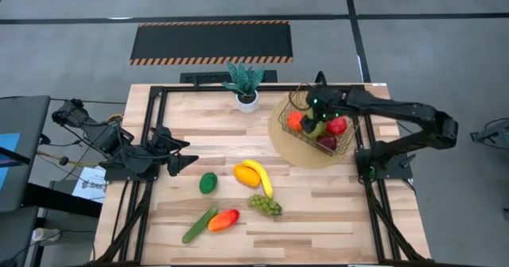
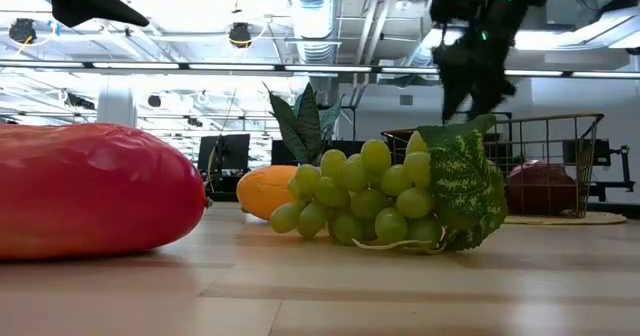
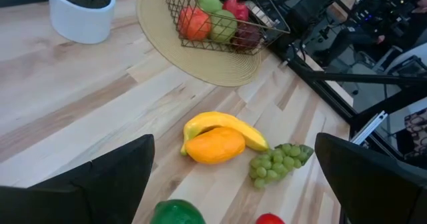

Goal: Build produce basket
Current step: Put the green lime into the wire basket

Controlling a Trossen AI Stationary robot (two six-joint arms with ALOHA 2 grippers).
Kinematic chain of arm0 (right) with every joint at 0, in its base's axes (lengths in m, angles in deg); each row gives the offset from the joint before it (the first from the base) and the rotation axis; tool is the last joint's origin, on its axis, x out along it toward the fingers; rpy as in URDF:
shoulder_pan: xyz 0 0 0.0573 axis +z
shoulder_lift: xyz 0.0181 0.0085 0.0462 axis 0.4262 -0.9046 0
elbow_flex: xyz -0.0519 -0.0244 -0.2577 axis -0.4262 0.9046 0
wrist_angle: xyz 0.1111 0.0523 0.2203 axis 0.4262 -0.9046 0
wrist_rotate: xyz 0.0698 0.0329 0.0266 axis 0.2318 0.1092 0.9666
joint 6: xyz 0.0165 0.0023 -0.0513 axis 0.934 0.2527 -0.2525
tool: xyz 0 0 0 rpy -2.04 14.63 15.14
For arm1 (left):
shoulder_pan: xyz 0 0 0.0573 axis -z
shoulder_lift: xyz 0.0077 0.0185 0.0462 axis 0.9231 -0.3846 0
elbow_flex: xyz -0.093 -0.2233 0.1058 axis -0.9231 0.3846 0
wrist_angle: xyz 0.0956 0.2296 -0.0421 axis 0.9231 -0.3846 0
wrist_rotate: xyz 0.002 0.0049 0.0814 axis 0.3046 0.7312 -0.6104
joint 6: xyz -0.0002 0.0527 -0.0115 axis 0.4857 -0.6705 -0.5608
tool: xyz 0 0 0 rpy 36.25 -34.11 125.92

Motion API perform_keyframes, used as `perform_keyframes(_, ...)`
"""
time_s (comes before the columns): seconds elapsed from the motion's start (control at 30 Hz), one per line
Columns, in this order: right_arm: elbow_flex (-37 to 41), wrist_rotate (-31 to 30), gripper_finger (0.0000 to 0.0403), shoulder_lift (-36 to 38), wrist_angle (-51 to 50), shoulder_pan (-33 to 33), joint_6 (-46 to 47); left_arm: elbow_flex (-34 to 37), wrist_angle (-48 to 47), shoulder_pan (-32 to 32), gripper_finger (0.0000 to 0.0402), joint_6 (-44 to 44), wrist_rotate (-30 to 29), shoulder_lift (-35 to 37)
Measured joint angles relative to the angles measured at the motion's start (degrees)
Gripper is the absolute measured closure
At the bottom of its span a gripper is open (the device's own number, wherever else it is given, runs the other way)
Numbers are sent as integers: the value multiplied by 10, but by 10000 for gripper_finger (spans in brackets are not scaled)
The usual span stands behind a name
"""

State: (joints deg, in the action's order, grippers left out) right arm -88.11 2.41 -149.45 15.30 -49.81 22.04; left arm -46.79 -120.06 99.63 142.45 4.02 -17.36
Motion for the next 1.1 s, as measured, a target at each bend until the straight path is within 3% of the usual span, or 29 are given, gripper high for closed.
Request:
perform_keyframes(0.2,-110,0,11,-1,-2,31,2,0,0,0,3,0,1,0)
perform_keyframes(0.43,-129,-5,7,-14,102,159,53,0,0,0,3,1,21,-2)
perform_keyframes(0.63,-132,-50,10,-106,194,280,76,0,-2,0,3,0,28,-5)
perform_keyframes(0.8,-162,-92,10,-209,218,326,86,0,-5,0,3,1,42,-9)
perform_keyframes(0.93,-224,-96,12,-290,283,349,19,0,-6,0,3,-14,67,-10)
perform_keyframes(1.1,-341,-91,9,-400,292,353,-72,0,-19,0,3,-16,77,8)
